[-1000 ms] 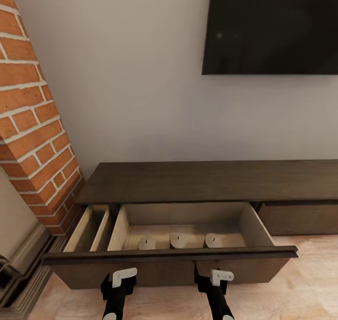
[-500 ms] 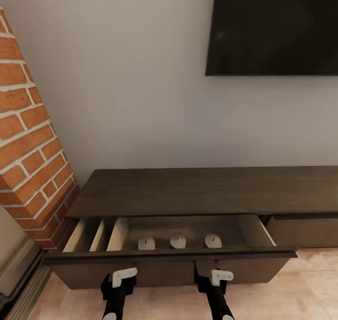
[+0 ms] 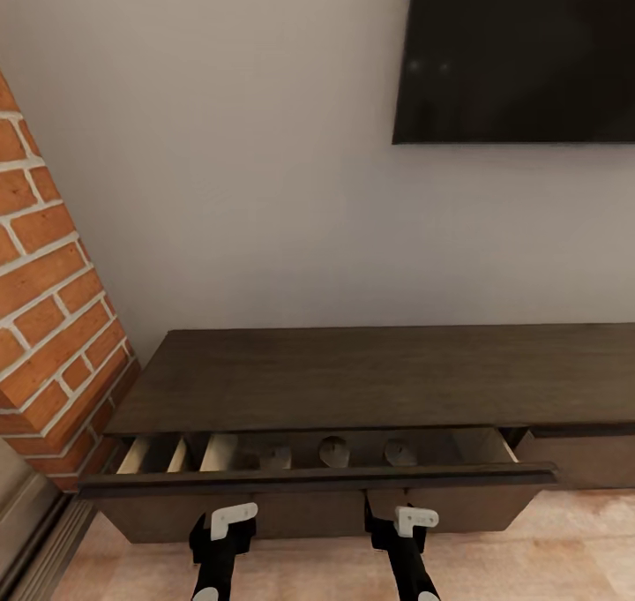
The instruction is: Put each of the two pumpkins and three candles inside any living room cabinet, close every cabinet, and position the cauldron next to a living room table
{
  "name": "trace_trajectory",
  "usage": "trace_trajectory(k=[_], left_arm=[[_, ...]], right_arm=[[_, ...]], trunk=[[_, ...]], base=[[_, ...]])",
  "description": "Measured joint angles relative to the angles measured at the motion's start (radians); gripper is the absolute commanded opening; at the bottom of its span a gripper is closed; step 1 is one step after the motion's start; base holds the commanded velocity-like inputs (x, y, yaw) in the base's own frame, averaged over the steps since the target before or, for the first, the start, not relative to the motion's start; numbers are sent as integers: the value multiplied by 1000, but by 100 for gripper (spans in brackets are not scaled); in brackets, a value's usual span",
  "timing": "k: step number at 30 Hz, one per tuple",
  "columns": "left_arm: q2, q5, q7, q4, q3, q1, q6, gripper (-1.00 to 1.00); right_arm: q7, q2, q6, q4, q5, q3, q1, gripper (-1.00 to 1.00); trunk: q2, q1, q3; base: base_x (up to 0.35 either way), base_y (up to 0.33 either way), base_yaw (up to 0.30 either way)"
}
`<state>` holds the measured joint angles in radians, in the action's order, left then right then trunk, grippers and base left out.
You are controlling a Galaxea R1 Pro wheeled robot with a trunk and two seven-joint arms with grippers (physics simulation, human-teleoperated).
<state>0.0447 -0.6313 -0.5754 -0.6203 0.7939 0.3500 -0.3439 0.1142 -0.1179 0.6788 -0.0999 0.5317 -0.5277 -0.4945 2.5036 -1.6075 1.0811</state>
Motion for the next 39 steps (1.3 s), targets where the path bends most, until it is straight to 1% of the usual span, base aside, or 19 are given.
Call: trace_trajectory(k=[8,15,28,39], left_arm=[[0,1,0,0,0,0,0,100],[0,2,0,0,0,0,0,100],[0,2,0,-1,0,0,0,100],[0,2,0,0,0,0,0,100]], right_arm=[[0,0,1,0,1,1,0,100],[1,0,1,0,2,6,0,100],[1,0,1,0,4,6,0,100],[1,0,1,0,4,8,0,100]], trunk=[[0,0,0],[0,0,0],[0,0,0],[0,0,0]], base=[[163,0,0],[41,0,0],[109,0,0],[16,0,0]])
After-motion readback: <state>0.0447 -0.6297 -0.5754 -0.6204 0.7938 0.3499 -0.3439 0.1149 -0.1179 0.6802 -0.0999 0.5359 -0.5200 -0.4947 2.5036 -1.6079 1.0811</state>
